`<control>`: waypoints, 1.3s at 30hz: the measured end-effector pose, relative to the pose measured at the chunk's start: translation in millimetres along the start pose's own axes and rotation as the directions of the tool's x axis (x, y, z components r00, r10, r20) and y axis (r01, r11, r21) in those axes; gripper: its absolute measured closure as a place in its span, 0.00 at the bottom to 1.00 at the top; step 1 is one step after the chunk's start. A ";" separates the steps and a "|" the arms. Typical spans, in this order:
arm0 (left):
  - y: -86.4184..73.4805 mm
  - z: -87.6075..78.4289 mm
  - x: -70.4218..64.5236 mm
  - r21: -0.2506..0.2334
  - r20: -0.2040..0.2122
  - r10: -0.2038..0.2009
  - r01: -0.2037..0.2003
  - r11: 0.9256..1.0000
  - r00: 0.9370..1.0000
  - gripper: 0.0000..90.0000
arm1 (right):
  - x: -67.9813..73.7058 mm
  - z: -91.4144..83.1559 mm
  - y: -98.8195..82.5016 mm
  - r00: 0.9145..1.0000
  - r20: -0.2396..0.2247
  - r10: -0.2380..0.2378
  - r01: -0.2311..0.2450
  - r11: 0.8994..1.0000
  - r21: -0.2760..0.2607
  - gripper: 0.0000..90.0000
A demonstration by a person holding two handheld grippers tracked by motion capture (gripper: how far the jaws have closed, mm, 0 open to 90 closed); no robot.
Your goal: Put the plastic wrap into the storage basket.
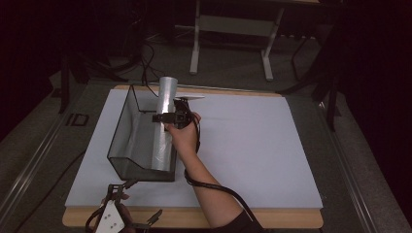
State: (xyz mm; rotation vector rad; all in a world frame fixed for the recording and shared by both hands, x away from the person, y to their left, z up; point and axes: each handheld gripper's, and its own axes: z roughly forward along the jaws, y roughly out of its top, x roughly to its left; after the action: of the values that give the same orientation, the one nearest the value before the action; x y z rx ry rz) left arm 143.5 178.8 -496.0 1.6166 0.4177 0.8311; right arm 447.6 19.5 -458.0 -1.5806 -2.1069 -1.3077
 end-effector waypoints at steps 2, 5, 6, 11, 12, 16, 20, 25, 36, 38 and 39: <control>0.0 -0.1 0.3 -0.003 -0.001 -0.003 0.003 1.000 1.000 0.00 | 0.5 2.4 -2.8 1.000 0.010 -0.002 0.002 1.000 0.011 0.36; 0.0 -0.2 0.4 -0.003 -0.002 -0.003 0.003 1.000 1.000 0.00 | 2.3 3.2 -4.1 1.000 0.016 -0.003 0.003 1.000 0.019 0.36; 0.0 -0.1 0.3 -0.003 -0.001 -0.003 0.003 1.000 1.000 0.00 | 2.9 3.3 -4.0 1.000 0.019 -0.004 0.004 1.000 0.023 0.36; 0.0 0.3 0.2 -0.002 0.002 -0.001 0.001 1.000 1.000 0.00 | 2.0 1.6 -3.9 1.000 0.027 0.009 -0.010 0.999 0.033 0.36; -0.1 0.5 0.2 -0.002 0.002 -0.004 0.004 1.000 1.000 0.00 | 1.4 1.5 -3.4 0.999 0.029 0.014 -0.015 0.999 0.038 0.36; 0.1 1.0 0.0 -0.001 0.004 0.000 0.000 1.000 1.000 0.00 | 2.0 4.4 -2.3 1.000 0.031 0.005 -0.007 0.999 0.052 0.36; 0.4 0.6 -0.2 -0.003 0.003 0.002 -0.002 1.000 1.000 0.00 | 3.2 8.4 -0.8 0.999 0.042 0.005 -0.007 0.998 0.063 0.35; 0.7 -0.6 0.3 -0.009 0.003 -0.002 0.002 1.000 1.000 0.00 | -3.3 12.5 -0.5 0.997 0.065 0.033 -0.037 0.997 0.061 0.35; 0.4 0.8 -1.1 0.000 0.010 0.011 -0.011 1.000 1.000 0.00 | -8.1 28.4 -4.2 0.993 0.114 0.019 -0.032 0.992 0.120 0.32; 0.4 0.5 -0.8 -0.001 0.009 0.011 -0.011 1.000 1.000 0.00 | -6.3 28.5 -4.3 0.992 0.128 0.008 -0.022 0.993 0.115 0.32; 0.3 0.6 -0.7 -0.001 0.010 0.011 -0.011 1.000 1.000 0.00 | -5.0 28.8 -3.9 0.991 0.135 -0.002 -0.015 0.993 0.120 0.32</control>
State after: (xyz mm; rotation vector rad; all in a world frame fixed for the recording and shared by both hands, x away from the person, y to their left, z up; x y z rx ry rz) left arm 143.4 177.8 -495.9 1.6226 0.4020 0.8308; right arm 455.8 37.3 -480.1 -1.6663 -2.2114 -1.0763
